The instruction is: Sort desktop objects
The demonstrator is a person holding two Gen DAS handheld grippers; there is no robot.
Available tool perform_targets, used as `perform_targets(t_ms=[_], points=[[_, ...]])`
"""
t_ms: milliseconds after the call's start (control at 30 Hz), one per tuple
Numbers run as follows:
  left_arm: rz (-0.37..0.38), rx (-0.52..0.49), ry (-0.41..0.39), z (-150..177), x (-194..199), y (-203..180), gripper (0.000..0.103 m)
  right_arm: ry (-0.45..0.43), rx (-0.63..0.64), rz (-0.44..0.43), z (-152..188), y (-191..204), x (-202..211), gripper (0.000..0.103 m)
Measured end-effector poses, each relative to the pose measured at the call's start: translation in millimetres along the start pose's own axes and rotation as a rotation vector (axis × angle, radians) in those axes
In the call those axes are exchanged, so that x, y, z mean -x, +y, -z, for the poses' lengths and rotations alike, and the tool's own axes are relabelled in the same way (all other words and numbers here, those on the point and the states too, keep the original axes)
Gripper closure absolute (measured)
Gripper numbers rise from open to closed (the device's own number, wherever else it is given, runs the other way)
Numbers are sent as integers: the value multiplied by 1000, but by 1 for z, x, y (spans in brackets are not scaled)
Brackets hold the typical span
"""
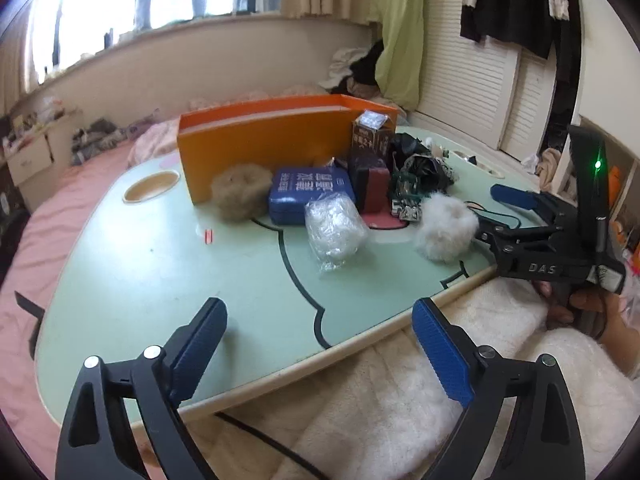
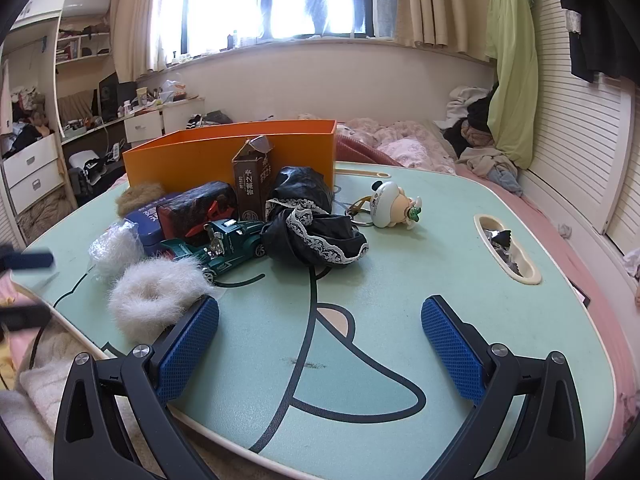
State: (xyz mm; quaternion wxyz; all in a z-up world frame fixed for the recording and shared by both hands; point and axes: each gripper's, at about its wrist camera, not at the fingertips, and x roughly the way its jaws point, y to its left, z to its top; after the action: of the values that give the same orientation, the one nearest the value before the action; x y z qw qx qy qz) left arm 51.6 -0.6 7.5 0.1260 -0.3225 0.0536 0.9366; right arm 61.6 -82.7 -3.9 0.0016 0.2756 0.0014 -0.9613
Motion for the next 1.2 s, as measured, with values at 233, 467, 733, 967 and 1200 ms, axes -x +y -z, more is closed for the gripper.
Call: perform_targets(t_ms=[233, 467, 733, 967, 1200], points=[[-10, -103, -103, 18, -16, -33, 0, 0, -3, -2, 0, 0, 0, 2], [-14, 3, -173, 19, -7, -21, 0, 0, -5, -3, -1, -3, 0, 2], [-131, 123, -124, 14, -14, 6, 0, 0, -3, -2, 0, -3, 1, 2], [-125, 117, -138, 14, -13, 9, 0, 0, -2, -1, 0, -3, 1, 2], [-121, 115, -142, 12, -14, 11, 0, 0, -2, -1, 0, -3, 1, 2]])
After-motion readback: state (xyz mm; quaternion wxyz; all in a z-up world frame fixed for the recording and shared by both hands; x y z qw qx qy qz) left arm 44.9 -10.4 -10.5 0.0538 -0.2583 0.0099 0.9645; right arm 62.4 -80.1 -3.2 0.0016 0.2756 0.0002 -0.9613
